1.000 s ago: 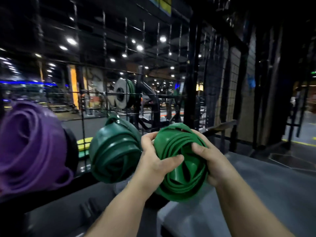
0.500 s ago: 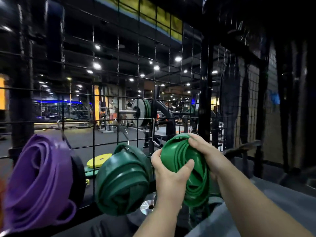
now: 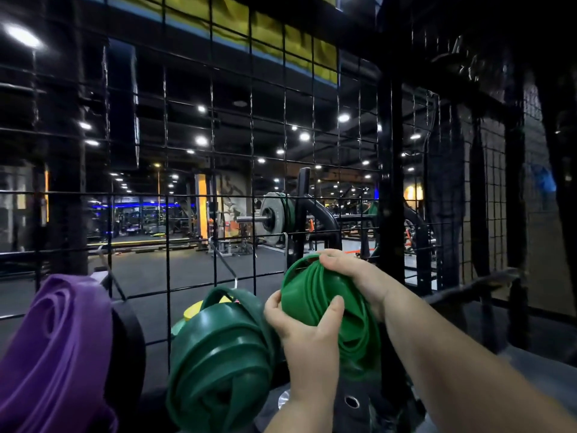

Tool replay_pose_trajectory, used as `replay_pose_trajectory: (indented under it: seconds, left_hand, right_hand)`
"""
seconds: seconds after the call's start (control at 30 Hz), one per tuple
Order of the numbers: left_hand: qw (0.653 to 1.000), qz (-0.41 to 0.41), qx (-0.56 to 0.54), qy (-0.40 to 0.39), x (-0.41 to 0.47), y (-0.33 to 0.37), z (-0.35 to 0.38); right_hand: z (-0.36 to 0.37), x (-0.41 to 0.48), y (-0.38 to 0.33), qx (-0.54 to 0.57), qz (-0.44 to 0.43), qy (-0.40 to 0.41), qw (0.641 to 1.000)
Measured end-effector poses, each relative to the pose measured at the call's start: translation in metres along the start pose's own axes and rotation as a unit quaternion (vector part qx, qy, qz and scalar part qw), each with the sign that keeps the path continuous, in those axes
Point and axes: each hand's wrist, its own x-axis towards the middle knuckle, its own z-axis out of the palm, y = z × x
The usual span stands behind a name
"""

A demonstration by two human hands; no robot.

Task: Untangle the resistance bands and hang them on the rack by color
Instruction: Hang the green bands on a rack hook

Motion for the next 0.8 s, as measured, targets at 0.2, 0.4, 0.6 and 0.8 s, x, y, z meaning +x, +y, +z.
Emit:
replay_pose_trajectory:
  seconds: [0.2, 0.4, 0.6, 0.8]
  left_hand:
    - [0.999, -0.002, 0.029, 0.017, 0.01, -0.011, 0.002]
    - [0.997, 0.003, 0.075, 0.015, 0.015, -0.02, -0.004]
    - [0.998, -0.02, 0.048, 0.021, 0.011, -0.023, -0.013]
    - [0.997, -0.017, 0.064, 0.028, 0.008, -0.025, -0.016]
  right_hand:
    - [-0.005, 0.014, 0.012, 0.013, 0.024, -0.018, 0.999]
    - [-0.014, 0.017, 0.025, 0.038, 0.031, -0.003, 0.999]
    - [-0.013, 0.015, 0.043, 0.071, 0.038, -0.024, 0.996]
    - [-0.01, 0.014, 0.047, 0.069, 0.032, -0.04, 0.996]
